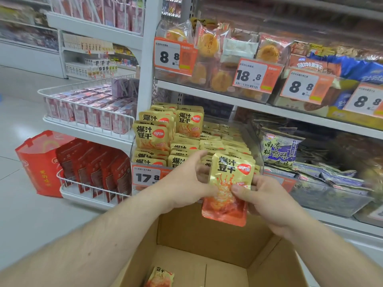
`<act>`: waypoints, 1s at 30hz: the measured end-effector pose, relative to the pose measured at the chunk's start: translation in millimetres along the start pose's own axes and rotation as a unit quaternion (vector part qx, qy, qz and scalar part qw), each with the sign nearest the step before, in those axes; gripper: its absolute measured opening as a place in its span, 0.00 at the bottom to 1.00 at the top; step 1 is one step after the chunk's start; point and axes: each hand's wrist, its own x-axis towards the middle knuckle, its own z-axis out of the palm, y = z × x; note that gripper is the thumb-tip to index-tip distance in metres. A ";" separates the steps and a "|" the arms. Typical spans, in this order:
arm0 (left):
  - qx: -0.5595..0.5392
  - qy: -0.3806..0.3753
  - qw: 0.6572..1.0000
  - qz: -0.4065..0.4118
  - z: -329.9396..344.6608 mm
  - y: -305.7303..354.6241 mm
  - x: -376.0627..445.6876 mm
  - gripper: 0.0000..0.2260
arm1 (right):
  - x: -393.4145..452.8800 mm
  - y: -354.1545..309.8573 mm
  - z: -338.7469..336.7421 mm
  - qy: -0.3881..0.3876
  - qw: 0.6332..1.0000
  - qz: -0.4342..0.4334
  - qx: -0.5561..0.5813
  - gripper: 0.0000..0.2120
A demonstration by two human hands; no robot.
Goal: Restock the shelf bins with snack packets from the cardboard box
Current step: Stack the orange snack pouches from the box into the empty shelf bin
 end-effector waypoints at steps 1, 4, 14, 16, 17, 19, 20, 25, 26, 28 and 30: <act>0.041 0.052 0.997 0.030 -1.4 2.7 1.7 0.34 | 5.0 -7.5 -5.1 0.025 1.000 -0.008 0.006 0.07; 0.233 0.152 0.955 0.103 -6.3 8.0 7.5 0.24 | 21.9 -30.0 -16.0 0.098 0.994 -0.032 0.037 0.05; 0.557 0.039 0.829 -0.028 -27.7 2.1 85.9 0.38 | 85.5 -51.8 -7.2 0.188 0.967 -0.172 -0.012 0.08; 0.561 0.024 0.825 -0.056 -30.5 2.2 94.4 0.39 | 94.3 -54.2 -2.9 0.194 0.961 -0.192 -0.040 0.09; 0.569 0.020 0.820 -0.062 -30.5 1.0 96.8 0.39 | 98.3 -55.8 -1.2 0.196 0.958 -0.200 -0.056 0.09; 0.580 0.023 0.812 -0.055 -29.2 -2.8 97.2 0.39 | 106.6 -59.7 2.7 0.192 0.955 -0.216 -0.072 0.10; 0.584 0.030 0.810 -0.047 -28.5 -5.0 95.7 0.38 | 110.5 -61.6 5.0 0.188 0.954 -0.221 -0.076 0.11; 0.581 0.076 0.810 -0.005 -25.8 -14.1 88.3 0.36 | 128.6 -66.5 16.5 0.149 0.955 -0.221 -0.129 0.12; 0.580 0.081 0.811 -0.002 -24.9 -15.3 88.2 0.36 | 131.8 -67.0 18.5 0.144 0.955 -0.221 -0.135 0.12; 0.577 0.095 0.811 0.006 -23.9 -16.7 88.5 0.35 | 137.9 -68.1 21.5 0.137 0.952 -0.226 -0.153 0.12; 0.575 0.112 0.810 0.020 -23.1 -18.1 87.9 0.34 | 144.0 -68.3 24.6 0.129 0.949 -0.233 -0.170 0.12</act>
